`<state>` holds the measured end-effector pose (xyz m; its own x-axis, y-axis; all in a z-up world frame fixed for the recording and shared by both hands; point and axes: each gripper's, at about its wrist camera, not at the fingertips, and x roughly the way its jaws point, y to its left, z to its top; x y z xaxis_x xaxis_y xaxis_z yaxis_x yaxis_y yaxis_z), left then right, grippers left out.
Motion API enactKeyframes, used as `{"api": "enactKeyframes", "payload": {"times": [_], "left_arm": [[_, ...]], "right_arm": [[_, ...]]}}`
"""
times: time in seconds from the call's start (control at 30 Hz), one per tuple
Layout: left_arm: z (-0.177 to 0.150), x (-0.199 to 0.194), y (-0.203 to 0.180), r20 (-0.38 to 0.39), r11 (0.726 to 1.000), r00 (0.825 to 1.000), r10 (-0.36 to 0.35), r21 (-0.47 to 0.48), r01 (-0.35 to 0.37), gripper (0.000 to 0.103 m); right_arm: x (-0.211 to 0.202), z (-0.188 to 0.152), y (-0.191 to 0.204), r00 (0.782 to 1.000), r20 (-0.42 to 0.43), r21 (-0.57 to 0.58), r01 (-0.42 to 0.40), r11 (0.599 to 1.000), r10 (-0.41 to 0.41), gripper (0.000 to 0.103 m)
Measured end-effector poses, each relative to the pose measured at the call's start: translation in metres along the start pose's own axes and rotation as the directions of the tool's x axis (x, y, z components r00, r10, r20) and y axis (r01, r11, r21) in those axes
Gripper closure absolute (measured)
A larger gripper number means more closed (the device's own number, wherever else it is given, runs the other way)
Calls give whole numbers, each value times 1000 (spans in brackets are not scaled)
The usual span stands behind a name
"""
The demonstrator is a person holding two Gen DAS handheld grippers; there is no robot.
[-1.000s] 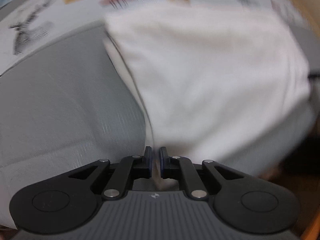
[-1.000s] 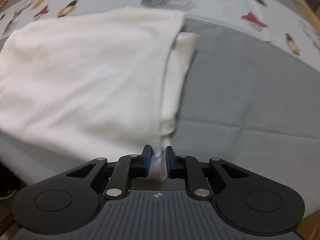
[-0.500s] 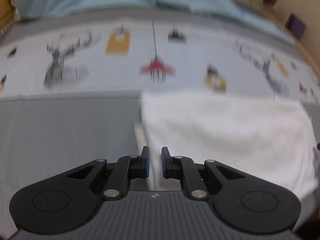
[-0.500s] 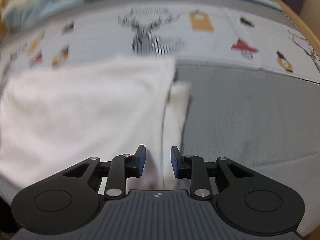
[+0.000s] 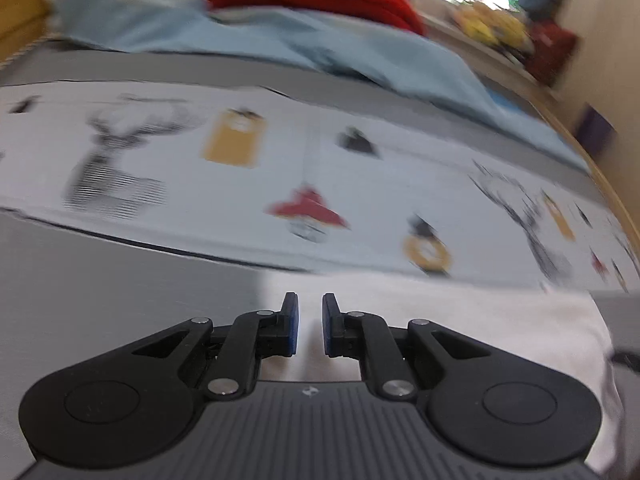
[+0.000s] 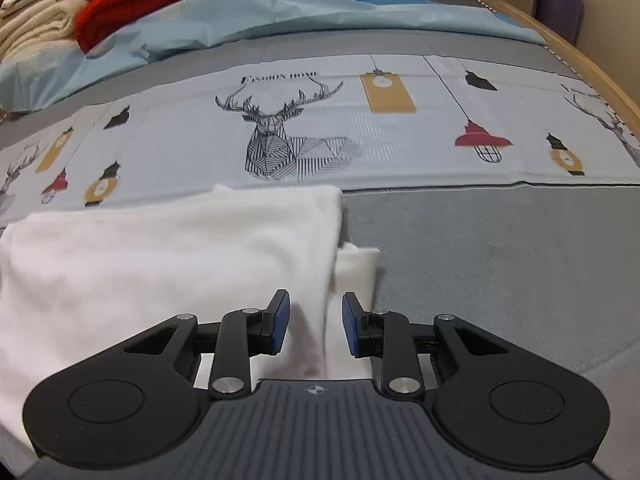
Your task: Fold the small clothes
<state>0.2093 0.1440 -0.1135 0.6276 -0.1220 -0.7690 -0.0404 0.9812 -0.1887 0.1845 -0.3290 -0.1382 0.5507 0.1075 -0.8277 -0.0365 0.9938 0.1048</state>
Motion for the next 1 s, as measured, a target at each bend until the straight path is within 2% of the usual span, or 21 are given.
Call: {"api": "enactKeyframes", "payload": {"times": [0.07, 0.1, 0.13, 0.2, 0.23, 0.3, 0.4, 0.47, 0.53, 0.67, 0.8, 0.93, 1.0], "left_arm": [[-4, 13, -10, -41, 999, 999, -13, 33, 14, 91], [-7, 23, -13, -77, 999, 997, 13, 52, -9, 91], [-10, 32, -15, -105, 995, 992, 66, 80, -58, 89], [-14, 43, -12, -117, 975, 975, 190, 135, -174, 93], [-11, 42, -12, -108, 977, 976, 188, 125, -174, 95], [-6, 30, -11, -63, 987, 988, 141, 86, -136, 95], [-4, 9, -19, -3, 994, 999, 38, 101, -37, 93], [-7, 6, -22, -27, 993, 999, -24, 111, 27, 93], [-10, 9, -26, -91, 990, 993, -73, 110, 83, 93], [-13, 9, -30, -154, 979, 984, -92, 164, 117, 93], [-21, -3, -24, -227, 963, 961, -157, 179, 200, 93], [-41, -15, -16, -323, 927, 927, -192, 252, 279, 93], [-58, -14, -9, -399, 916, 907, -137, 296, 269, 93]], "right_arm": [[11, -2, 3, 999, -41, -20, 35, 999, -35, 73], [17, -3, 3, 997, -60, -24, 46, 999, -47, 72], [20, -3, 3, 996, -73, -24, 56, 998, -57, 71], [22, 0, 4, 995, -76, -15, 64, 998, -65, 67], [22, 1, 3, 995, -75, -10, 62, 998, -62, 67], [20, 0, 3, 996, -71, -8, 60, 998, -60, 67], [14, 0, 1, 997, -59, -6, 53, 999, -54, 67], [11, 0, -2, 997, -52, 11, 54, 998, -53, 67], [5, 1, -4, 998, -42, 28, 51, 998, -50, 67], [-10, -1, 0, 1000, -26, 1, -1, 1000, 1, 67], [-18, -14, 7, 992, -99, -85, -87, 992, 79, 66], [-20, -31, 5, 983, -179, -149, -75, 986, 48, 66], [-19, -38, -2, 975, -221, -145, -45, 988, 12, 63]]}}
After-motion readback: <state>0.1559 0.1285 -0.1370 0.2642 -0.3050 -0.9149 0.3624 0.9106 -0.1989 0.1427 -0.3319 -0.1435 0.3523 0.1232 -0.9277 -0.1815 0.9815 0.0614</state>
